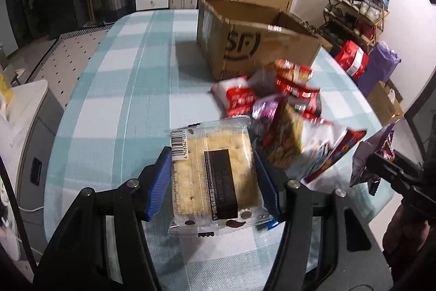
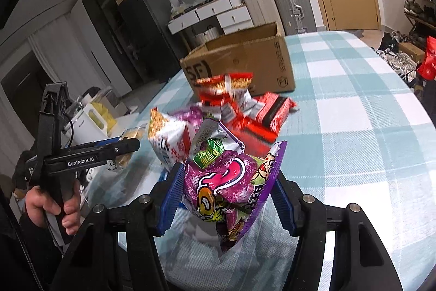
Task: Organize snacks
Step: 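Lift the purple bag with the right gripper while the left gripper lifts the cracker pack over the box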
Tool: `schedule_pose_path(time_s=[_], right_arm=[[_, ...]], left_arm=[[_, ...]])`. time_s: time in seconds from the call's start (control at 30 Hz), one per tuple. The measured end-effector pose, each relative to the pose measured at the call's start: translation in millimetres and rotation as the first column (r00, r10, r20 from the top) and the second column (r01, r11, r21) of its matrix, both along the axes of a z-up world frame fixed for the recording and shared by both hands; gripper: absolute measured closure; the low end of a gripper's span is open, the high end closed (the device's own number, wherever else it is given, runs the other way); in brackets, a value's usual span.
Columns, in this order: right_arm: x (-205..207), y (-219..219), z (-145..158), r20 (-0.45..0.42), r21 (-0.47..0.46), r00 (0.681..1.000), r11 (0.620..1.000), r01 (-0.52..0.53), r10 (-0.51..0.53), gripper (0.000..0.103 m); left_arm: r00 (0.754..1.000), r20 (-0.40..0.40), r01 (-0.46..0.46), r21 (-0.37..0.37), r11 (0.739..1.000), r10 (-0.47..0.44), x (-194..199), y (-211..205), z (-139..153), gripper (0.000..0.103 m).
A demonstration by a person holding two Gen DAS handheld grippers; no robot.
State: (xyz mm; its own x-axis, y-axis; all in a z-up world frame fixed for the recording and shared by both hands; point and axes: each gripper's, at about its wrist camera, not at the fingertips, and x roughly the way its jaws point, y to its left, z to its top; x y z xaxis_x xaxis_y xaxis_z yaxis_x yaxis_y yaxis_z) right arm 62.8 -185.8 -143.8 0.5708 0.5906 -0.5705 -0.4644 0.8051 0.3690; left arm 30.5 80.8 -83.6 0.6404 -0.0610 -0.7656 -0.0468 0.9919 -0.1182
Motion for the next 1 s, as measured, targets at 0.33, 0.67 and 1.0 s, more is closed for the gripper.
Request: schedule_pose_path(time_s=[0.33,0.67,1.0], right_arm=[[20.4,-8.1,39.5,0.066,0.025,0.998,1.000,0.015,-0.017,0.041],[62.6,7.1,78.9,0.123,0.038,0.992,0.999,-0.022,0.017,0.041],[134.1,34.7,107.9,0.122,0.041,0.991,0.998,-0.052,0.047,0.041]], left_arm=[[0.998,0.046,0.051,-0.008,0.999,-0.050,27.0,-1.4,43.2,0.046],[0.989,0.092,0.118,-0.001,0.993,-0.117,70.1,-20.0,78.6,0.046],[0.986,0.088,0.141,0.020,0.990,-0.143,143.6,-32.1,99.0,0.046]])
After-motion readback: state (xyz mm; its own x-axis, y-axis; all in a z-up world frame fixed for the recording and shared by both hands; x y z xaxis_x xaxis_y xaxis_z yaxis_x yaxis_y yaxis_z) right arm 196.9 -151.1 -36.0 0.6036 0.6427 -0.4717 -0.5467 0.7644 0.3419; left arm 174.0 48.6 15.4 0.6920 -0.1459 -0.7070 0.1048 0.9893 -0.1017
